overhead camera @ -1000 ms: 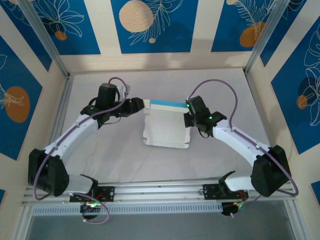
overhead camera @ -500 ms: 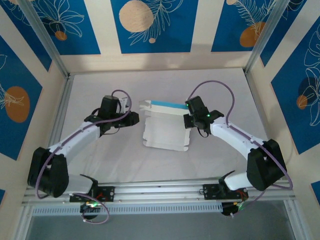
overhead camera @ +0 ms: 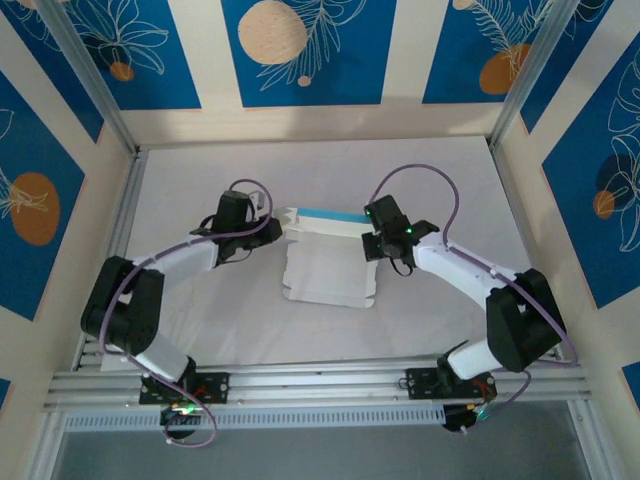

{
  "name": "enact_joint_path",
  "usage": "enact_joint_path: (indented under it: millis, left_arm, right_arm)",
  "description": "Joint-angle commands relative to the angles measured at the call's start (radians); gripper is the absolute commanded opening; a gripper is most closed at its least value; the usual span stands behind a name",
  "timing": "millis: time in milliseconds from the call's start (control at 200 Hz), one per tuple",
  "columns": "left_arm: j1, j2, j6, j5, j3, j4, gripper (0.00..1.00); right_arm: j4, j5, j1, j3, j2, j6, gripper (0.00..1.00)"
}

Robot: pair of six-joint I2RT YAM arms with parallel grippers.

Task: Fold the paper box

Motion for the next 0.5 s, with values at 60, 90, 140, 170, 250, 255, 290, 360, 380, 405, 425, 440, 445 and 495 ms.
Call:
enact_joint_path:
  millis: [60, 90, 140, 170, 250, 255, 290, 360, 380, 405, 425, 440, 445, 495]
  left_arm:
    - [-0.006, 0.075, -0.050, -0.031, 0.014, 0.102, 0.06]
    - [-0.005, 0.089, -0.057, -0.028, 0.016, 0.107, 0.06]
    - [-0.005, 0.105, -0.075, -0.024, 0.010, 0.128, 0.06]
    - [-0.006, 0.114, -0.086, -0.019, 0.006, 0.142, 0.06]
    - [-0.005, 0.137, -0.102, -0.013, 0.005, 0.156, 0.07]
    - [-0.005, 0.137, -0.102, -0.013, 0.004, 0.156, 0.07]
    - [-0.005, 0.144, -0.106, -0.014, 0.002, 0.163, 0.08]
    - [-0.005, 0.159, -0.116, -0.012, 0.002, 0.174, 0.11]
    - [-0.005, 0.163, -0.119, -0.010, 0.002, 0.178, 0.11]
    - [-0.005, 0.168, -0.122, -0.005, 0.000, 0.183, 0.11]
    - [-0.005, 0.172, -0.128, -0.001, -0.001, 0.191, 0.12]
    - [-0.005, 0.173, -0.133, 0.002, -0.004, 0.195, 0.12]
    - [-0.005, 0.174, -0.133, 0.004, -0.004, 0.199, 0.12]
    - [-0.005, 0.178, -0.146, 0.017, -0.011, 0.224, 0.13]
  right_arm:
    - [0.008, -0.029, 0.017, 0.031, 0.016, 0.028, 0.00]
    - [0.007, -0.029, 0.019, 0.033, 0.019, 0.030, 0.00]
    - [0.008, -0.031, 0.022, 0.036, 0.020, 0.035, 0.00]
    - [0.005, -0.032, 0.023, 0.037, 0.021, 0.035, 0.00]
    - [0.003, -0.036, 0.030, 0.043, 0.025, 0.042, 0.00]
    - [0.003, -0.036, 0.030, 0.044, 0.025, 0.042, 0.00]
    - [0.001, -0.038, 0.035, 0.046, 0.027, 0.044, 0.00]
    - [-0.004, -0.042, 0.040, 0.052, 0.034, 0.050, 0.00]
    - [-0.006, -0.045, 0.042, 0.054, 0.036, 0.053, 0.00]
    - [-0.006, -0.048, 0.042, 0.056, 0.039, 0.056, 0.00]
    - [-0.007, -0.049, 0.044, 0.057, 0.042, 0.058, 0.00]
    - [-0.008, -0.050, 0.044, 0.058, 0.044, 0.059, 0.00]
    - [-0.008, -0.049, 0.044, 0.058, 0.045, 0.059, 0.00]
    - [-0.012, -0.051, 0.046, 0.063, 0.052, 0.064, 0.00]
